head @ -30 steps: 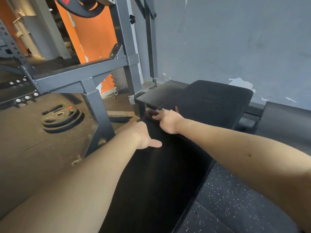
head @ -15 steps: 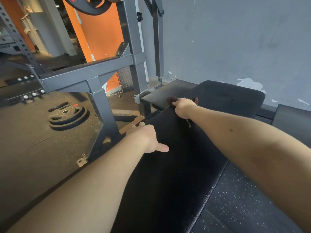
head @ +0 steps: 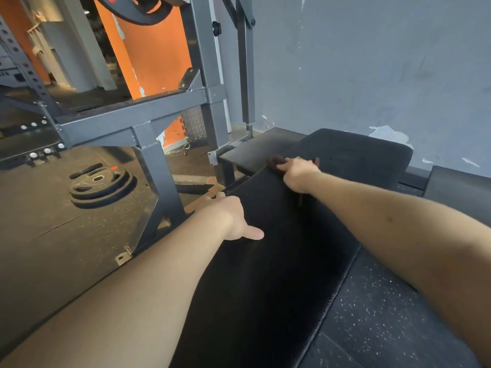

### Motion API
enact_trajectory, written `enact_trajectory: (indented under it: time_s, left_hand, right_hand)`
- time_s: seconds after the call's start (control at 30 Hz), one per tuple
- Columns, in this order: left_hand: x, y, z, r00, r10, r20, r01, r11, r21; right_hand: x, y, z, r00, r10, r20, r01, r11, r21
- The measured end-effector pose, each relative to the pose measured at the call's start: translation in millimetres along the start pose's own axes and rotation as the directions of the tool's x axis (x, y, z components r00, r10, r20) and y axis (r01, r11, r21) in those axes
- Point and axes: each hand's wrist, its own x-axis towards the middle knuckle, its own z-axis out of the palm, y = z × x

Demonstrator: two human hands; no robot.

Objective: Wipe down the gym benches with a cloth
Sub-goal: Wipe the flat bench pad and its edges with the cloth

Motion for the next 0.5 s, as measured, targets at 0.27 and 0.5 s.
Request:
enact_trajectory:
  time_s: [0.27,0.5]
  left_hand:
    - [6.5,-2.2,1.4,1.0,-0.02,-0.019,0.02,0.999,0.027]
    - [-5.0,-5.6,4.2,0.999,-0.017,-0.032,0.015,0.998,-0.053]
  right_hand:
    - [-31.2,-14.6,12.6,1.0,-0.011,0.01,0.01,0.998,0.055]
    - [-116.5,-13.2,22.2,0.972,-0.227,0.061,0.226,0.974,0.023]
